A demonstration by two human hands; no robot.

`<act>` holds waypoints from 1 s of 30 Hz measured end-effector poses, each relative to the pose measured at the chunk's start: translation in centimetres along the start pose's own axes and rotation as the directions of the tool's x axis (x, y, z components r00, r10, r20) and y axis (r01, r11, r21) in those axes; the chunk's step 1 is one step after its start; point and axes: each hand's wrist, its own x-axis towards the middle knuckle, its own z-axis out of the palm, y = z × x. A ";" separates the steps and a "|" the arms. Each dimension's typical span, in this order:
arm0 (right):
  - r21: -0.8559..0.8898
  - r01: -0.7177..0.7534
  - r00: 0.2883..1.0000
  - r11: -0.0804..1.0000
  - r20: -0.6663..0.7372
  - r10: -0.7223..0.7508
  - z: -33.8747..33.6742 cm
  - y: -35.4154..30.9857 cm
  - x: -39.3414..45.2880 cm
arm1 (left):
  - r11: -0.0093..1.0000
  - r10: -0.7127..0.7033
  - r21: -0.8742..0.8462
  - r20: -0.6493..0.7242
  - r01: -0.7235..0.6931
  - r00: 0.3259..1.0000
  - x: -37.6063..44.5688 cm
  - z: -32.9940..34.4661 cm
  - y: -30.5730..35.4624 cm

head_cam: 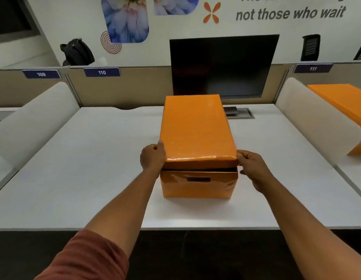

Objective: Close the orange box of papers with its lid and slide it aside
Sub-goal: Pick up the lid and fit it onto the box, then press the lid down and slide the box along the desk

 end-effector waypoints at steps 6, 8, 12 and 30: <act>-0.029 -0.078 0.996 0.997 0.049 0.079 -0.9 1.4 -0.1 | 1.000 -0.006 0.027 0.091 0.004 0.996 0.2 -0.5 -0.7; -0.007 -0.107 0.993 0.994 0.056 0.107 -0.9 1.9 -0.2 | 1.000 -0.008 0.016 0.109 0.006 0.994 0.2 -0.6 -1.1; -0.001 -0.126 0.990 0.992 0.070 0.125 -0.9 1.8 -0.2 | 0.999 -0.005 -0.041 0.121 0.010 0.993 0.0 -0.7 -1.3; 0.054 -0.148 0.988 0.988 0.051 0.145 -0.4 2.5 -0.1 | 0.997 0.072 -0.001 0.261 -0.075 0.963 -1.2 -2.0 -2.7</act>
